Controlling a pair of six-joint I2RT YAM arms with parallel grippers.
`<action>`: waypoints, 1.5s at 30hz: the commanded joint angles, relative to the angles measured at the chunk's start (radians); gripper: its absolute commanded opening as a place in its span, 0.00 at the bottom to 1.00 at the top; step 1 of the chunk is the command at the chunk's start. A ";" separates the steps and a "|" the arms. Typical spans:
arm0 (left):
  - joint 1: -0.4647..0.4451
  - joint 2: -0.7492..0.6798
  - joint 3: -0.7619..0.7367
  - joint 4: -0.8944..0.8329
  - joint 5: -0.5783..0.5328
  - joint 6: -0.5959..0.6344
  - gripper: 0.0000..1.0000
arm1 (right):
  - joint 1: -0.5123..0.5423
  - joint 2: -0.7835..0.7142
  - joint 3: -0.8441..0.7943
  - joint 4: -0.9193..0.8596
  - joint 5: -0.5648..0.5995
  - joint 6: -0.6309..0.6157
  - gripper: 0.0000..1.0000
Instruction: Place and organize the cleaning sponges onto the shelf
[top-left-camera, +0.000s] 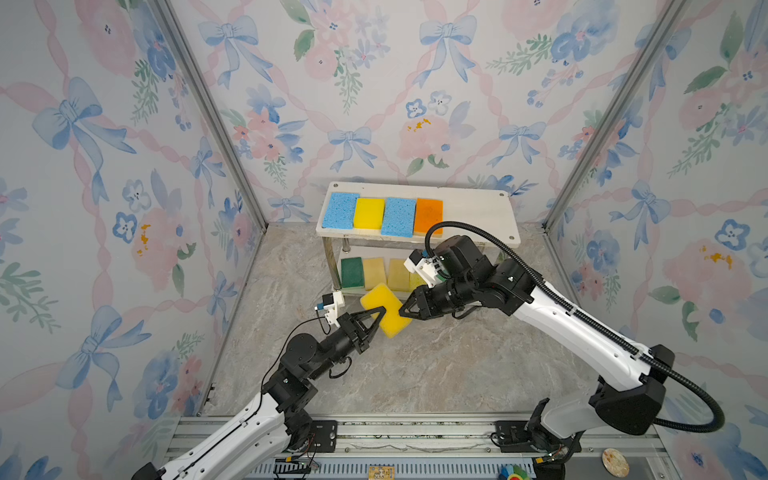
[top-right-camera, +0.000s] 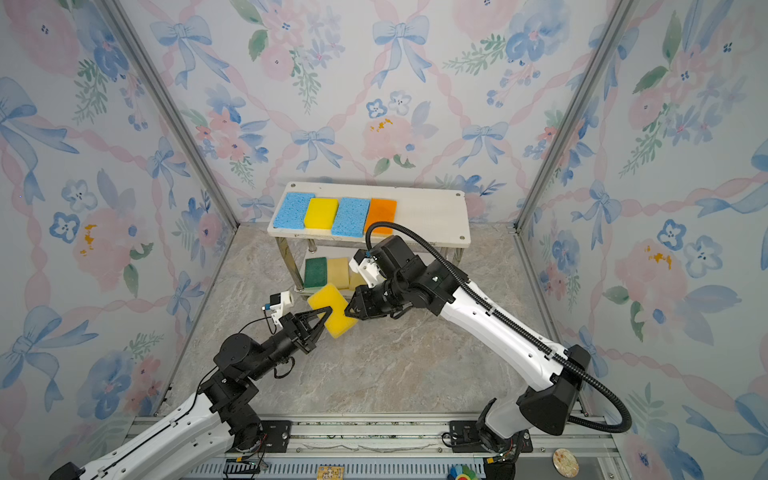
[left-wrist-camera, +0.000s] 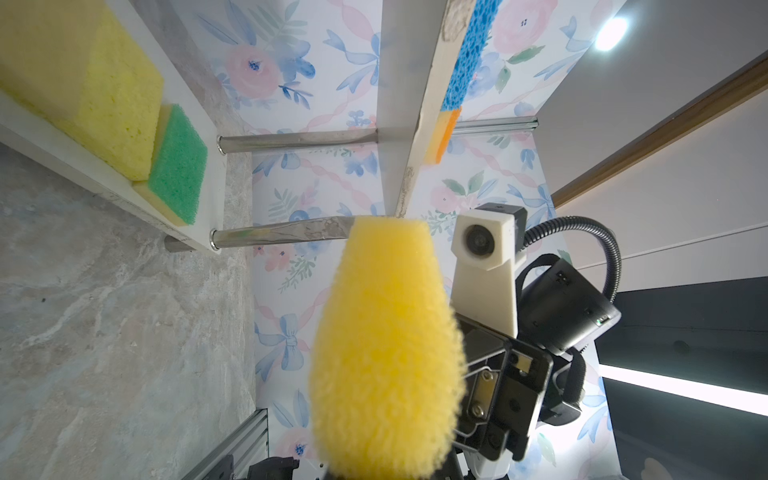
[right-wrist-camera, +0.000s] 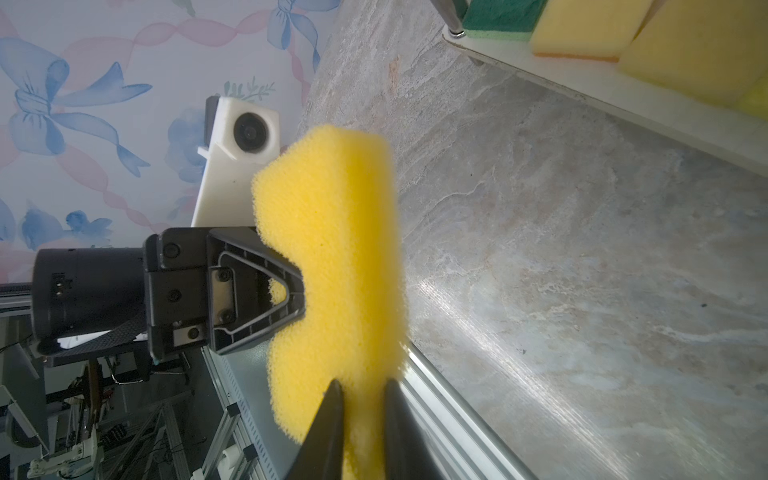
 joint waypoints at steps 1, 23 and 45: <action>-0.006 -0.001 0.025 0.010 -0.004 0.028 0.11 | 0.014 -0.014 0.000 0.022 -0.004 0.007 0.12; -0.006 0.053 0.065 0.002 0.036 0.068 0.90 | 0.011 -0.033 -0.013 0.014 0.013 0.003 0.02; 0.051 -0.093 0.421 -0.553 -0.016 0.516 0.98 | -0.104 -0.213 0.144 -0.161 0.183 0.001 0.01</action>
